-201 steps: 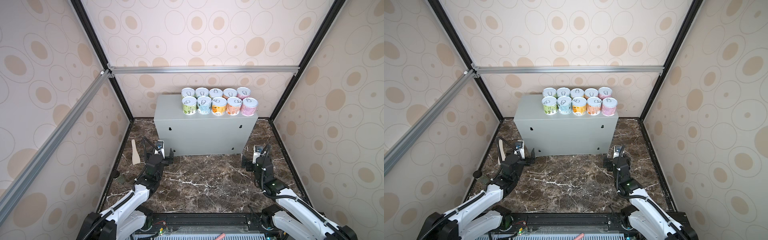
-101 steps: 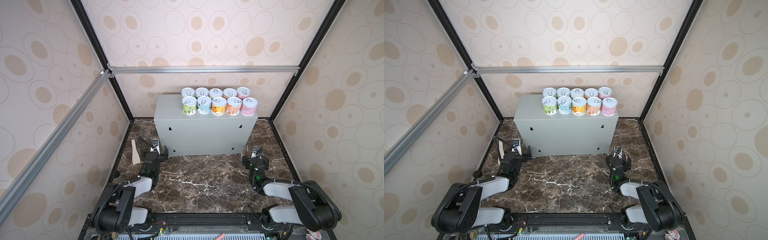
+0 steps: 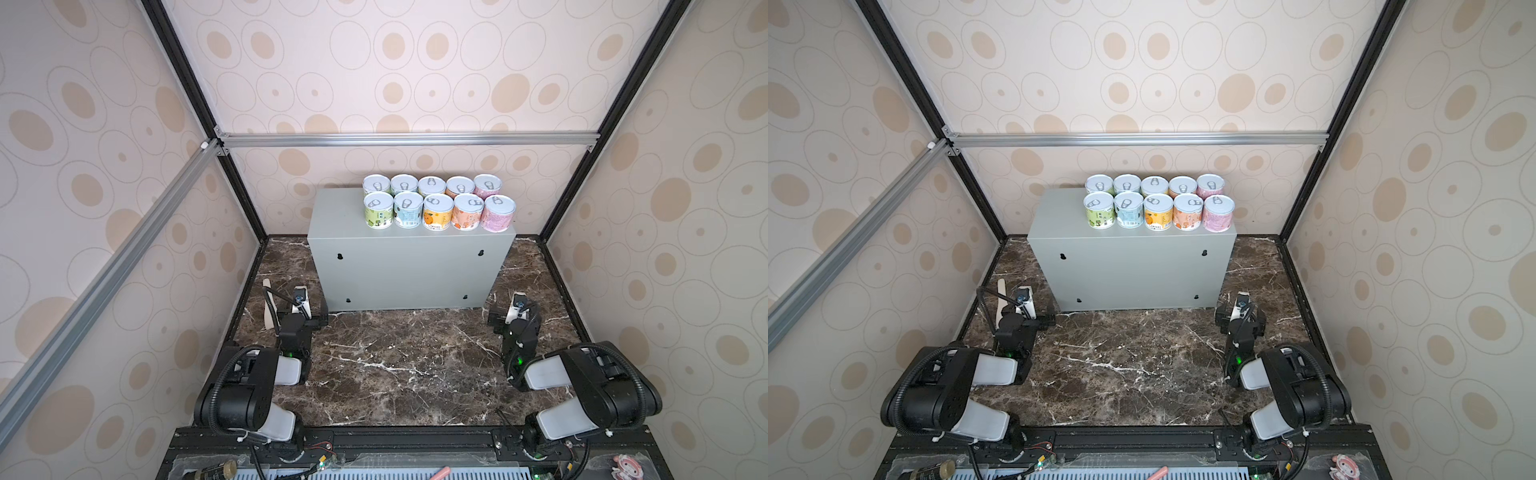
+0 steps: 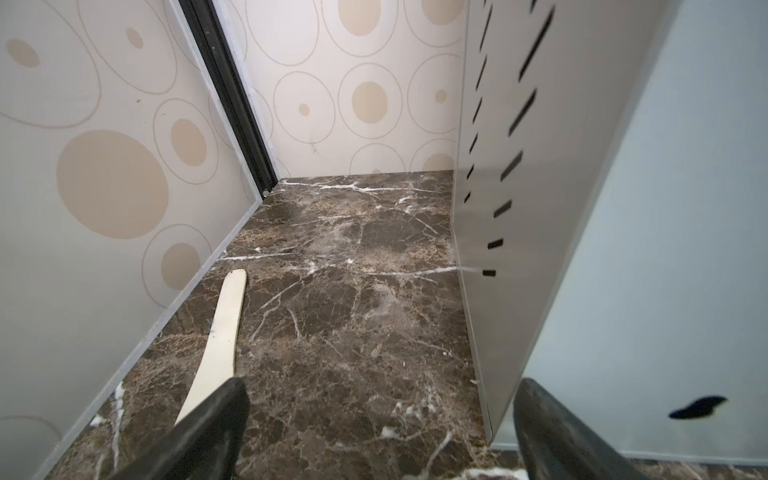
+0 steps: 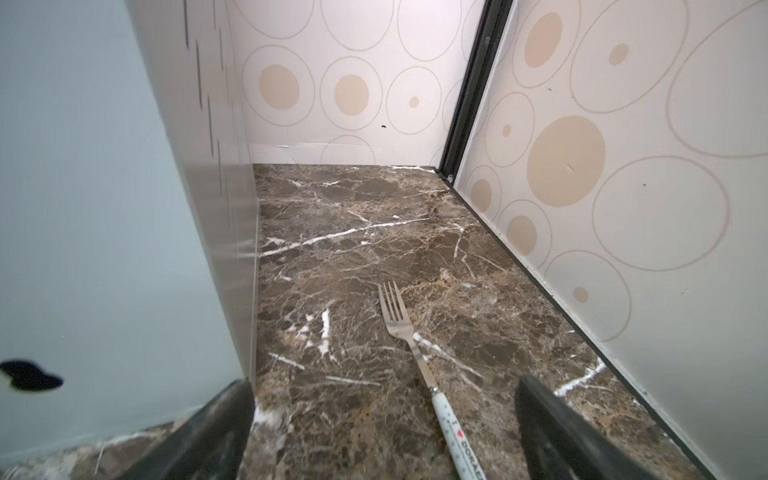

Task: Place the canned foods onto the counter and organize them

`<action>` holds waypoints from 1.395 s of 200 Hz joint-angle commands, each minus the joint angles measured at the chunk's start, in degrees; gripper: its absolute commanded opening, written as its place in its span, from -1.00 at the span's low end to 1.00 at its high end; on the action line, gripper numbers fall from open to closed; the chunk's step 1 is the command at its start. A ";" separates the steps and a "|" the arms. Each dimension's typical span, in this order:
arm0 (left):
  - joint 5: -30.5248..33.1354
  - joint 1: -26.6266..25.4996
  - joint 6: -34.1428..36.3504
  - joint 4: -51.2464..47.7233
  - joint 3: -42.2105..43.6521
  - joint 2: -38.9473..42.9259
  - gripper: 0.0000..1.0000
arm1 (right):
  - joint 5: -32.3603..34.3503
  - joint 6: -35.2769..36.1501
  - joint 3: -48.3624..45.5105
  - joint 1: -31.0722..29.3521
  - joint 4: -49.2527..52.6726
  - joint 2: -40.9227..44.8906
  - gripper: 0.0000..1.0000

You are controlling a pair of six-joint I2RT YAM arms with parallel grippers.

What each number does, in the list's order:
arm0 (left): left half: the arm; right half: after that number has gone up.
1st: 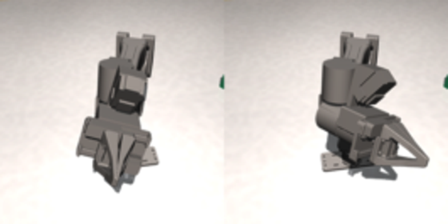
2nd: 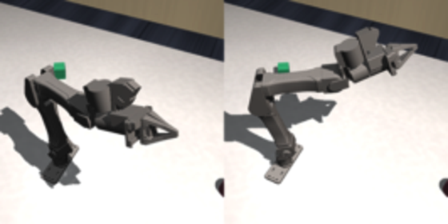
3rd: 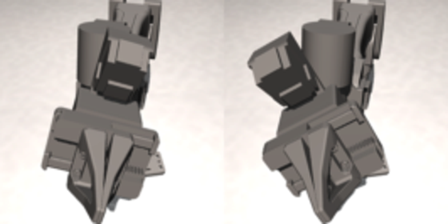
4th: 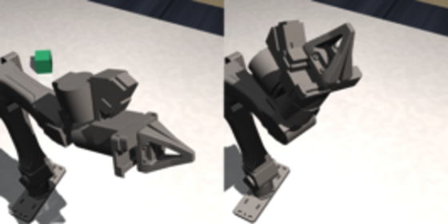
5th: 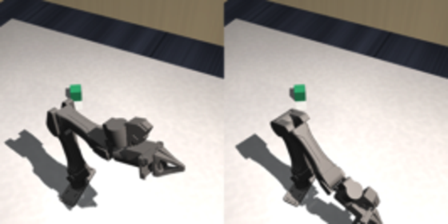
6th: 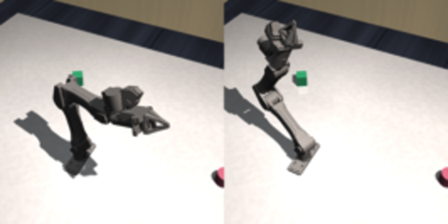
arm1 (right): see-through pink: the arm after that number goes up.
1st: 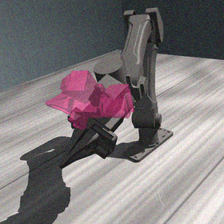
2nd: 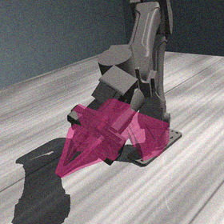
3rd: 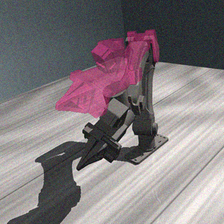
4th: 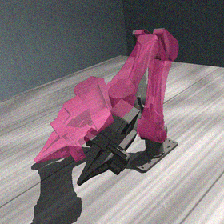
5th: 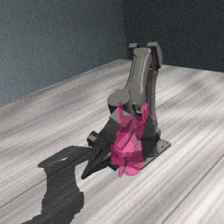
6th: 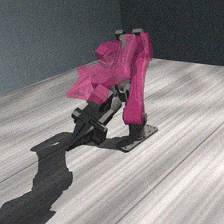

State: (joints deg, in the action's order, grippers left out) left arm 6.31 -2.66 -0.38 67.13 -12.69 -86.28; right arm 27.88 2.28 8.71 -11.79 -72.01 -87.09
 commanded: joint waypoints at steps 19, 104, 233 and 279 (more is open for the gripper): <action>-1.82 0.57 0.12 12.38 1.05 -4.03 0.98 | -8.72 1.61 0.43 2.45 -8.14 -5.11 0.98; -3.49 1.74 -0.50 10.16 -0.36 -4.36 0.98 | -9.40 -4.50 14.13 7.04 23.77 -1.06 1.00; -3.41 1.69 -0.42 10.21 -0.41 -4.34 0.98 | -9.83 -4.11 14.21 6.93 24.28 -1.00 1.00; -3.49 1.73 -0.32 10.20 -0.41 -4.33 0.98 | -9.79 -4.13 14.24 6.96 24.28 -0.96 1.00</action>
State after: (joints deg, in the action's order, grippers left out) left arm 3.29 -1.37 -0.64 75.00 -12.14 -90.50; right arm 18.00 -1.96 23.07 -4.86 -47.92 -88.79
